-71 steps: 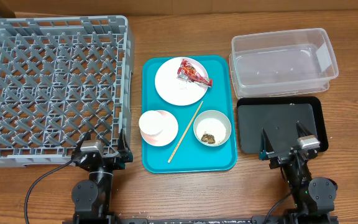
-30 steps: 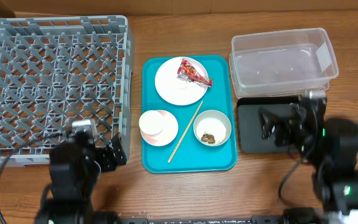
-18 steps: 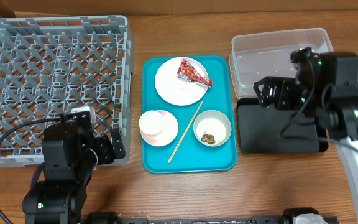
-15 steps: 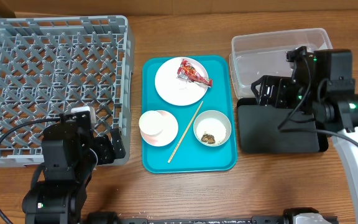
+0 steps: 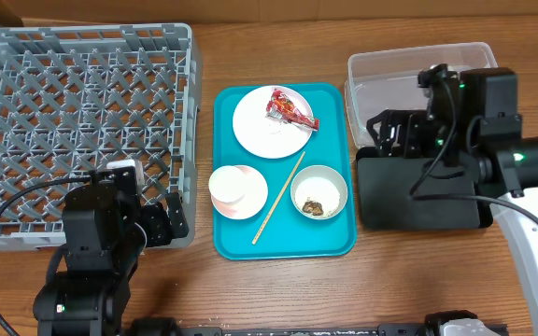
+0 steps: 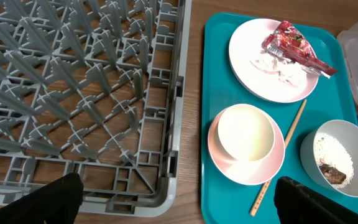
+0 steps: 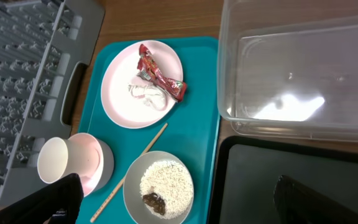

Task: Sort waste into correct bins and load items into the dishwasher
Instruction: 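Move the right gripper over the white plate toward the tissue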

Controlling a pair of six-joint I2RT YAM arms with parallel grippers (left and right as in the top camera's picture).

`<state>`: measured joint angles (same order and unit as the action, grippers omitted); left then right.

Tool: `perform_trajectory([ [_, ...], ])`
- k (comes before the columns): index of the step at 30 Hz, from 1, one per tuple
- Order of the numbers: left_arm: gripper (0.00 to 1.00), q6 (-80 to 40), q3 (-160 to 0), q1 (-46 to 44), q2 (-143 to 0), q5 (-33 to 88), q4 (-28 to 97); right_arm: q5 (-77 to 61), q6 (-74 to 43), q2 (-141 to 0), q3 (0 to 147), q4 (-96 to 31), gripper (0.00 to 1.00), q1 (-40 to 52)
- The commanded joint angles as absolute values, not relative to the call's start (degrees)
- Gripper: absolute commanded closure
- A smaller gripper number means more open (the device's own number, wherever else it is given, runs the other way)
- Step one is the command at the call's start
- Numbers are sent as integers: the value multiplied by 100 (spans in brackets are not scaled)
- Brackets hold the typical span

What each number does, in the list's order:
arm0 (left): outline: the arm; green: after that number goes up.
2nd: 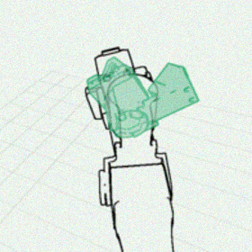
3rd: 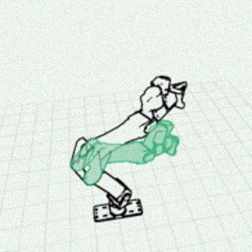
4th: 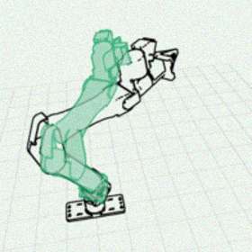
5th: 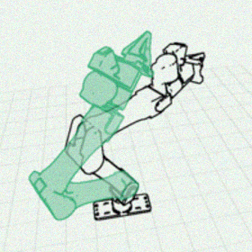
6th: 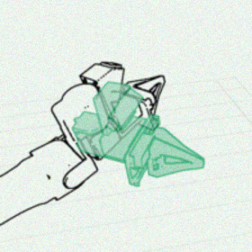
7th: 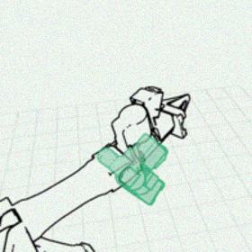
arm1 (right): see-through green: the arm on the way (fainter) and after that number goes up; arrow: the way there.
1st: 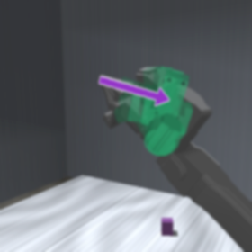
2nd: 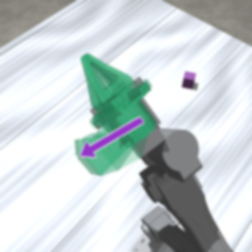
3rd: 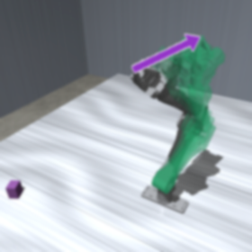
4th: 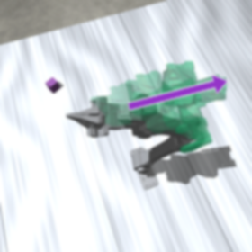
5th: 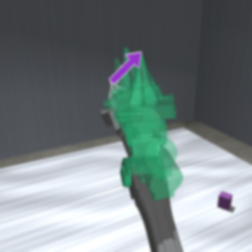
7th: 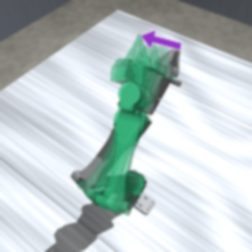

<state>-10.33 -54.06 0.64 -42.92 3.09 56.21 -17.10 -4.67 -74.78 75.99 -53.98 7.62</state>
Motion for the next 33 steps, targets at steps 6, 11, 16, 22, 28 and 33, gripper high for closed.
perform_trajectory([
  [6, 0, -1031, -5570, 110, -4287, 390, 5627, -1280, -403, -7424, 7872, -4525, 0, 1463],
  [11, 0, -1031, -5570, 110, -4287, 390, 5583, -921, -399, -7874, 8276, -4456, 0, 2099],
  [16, 0, -1033, -5568, 110, -4287, 395, 5555, -926, -228, -9000, 9216, -5070, 0, 2462],
  [22, 0, -1033, -5568, 110, -4287, 408, 5553, -1031, 134, -10191, 9535, -5011, 4, 2891],
  [28, 0, -1033, -5568, 110, -4292, 408, 5564, -851, 178, -11273, 9533, -4611, 15, 3179],
  [33, 0, -1033, -5568, 110, -4292, 410, 5599, -829, 150, -11977, 9533, -4333, 25, 3188],
])
